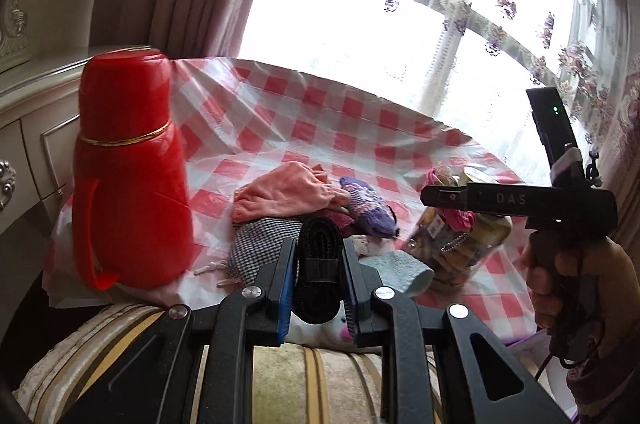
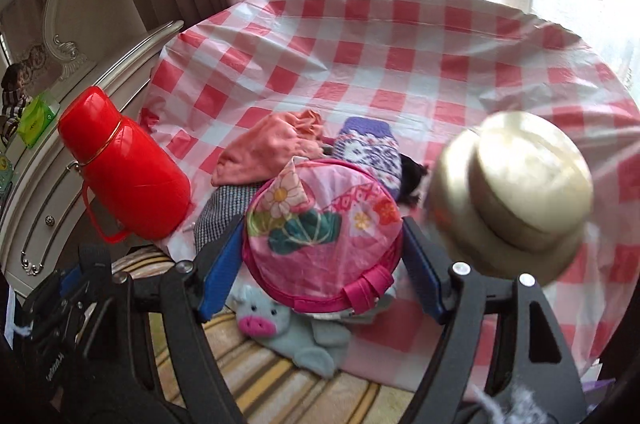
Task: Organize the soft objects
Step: 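Grasp the pink floral coin purse with the right gripper while the left holds the hair tie, then carry the coin purse and hair tie into the purple box and open both grippers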
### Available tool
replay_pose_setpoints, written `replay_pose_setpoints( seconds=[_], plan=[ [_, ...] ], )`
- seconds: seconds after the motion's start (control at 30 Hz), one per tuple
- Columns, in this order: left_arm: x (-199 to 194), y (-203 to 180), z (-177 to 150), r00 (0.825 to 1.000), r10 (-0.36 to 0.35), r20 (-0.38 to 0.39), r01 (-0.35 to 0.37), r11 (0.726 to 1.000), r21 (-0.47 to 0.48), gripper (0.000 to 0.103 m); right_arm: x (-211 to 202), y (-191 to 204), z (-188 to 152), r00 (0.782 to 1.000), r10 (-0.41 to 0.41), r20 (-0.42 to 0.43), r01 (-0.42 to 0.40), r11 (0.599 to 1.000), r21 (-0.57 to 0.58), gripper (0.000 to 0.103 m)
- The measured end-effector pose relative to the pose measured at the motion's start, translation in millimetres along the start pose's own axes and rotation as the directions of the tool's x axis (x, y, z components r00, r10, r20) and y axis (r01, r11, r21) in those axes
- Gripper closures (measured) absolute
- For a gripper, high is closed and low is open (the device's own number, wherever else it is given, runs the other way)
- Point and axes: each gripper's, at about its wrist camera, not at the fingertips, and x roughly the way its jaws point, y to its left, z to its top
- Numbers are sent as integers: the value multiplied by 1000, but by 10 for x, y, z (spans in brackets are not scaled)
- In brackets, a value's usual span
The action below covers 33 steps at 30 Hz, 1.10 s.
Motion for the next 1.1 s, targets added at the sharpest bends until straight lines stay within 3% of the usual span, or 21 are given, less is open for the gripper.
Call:
replay_pose_setpoints(
  seconds=[0.3,0.6,0.7,0.83,1.0,1.1],
  plan=[
    [-69,-750,-30,987,-157,-21,158,973,170,81,-1014,-948,-868,985,-169,43,157,967,201,25],
    [44,-1576,-101,952,-291,-90,305,906,294,81,-1729,-1821,-1847,938,-347,-10,318,846,427,25],
    [111,-1908,-169,934,-336,-124,358,870,339,81,-1867,-2014,-2147,909,-415,-50,389,797,462,25],
    [193,-2418,-339,903,-390,-177,428,799,422,81,-1997,-2271,-2519,870,-478,-118,465,721,514,25],
    [308,-3045,-588,851,-449,-274,525,705,477,81,-2030,-2501,-2907,858,-476,-193,495,668,555,25],
    [366,-3370,-709,823,-467,-323,568,664,487,81,-1988,-2588,-3095,864,-449,-227,491,656,573,25]
  ],
)
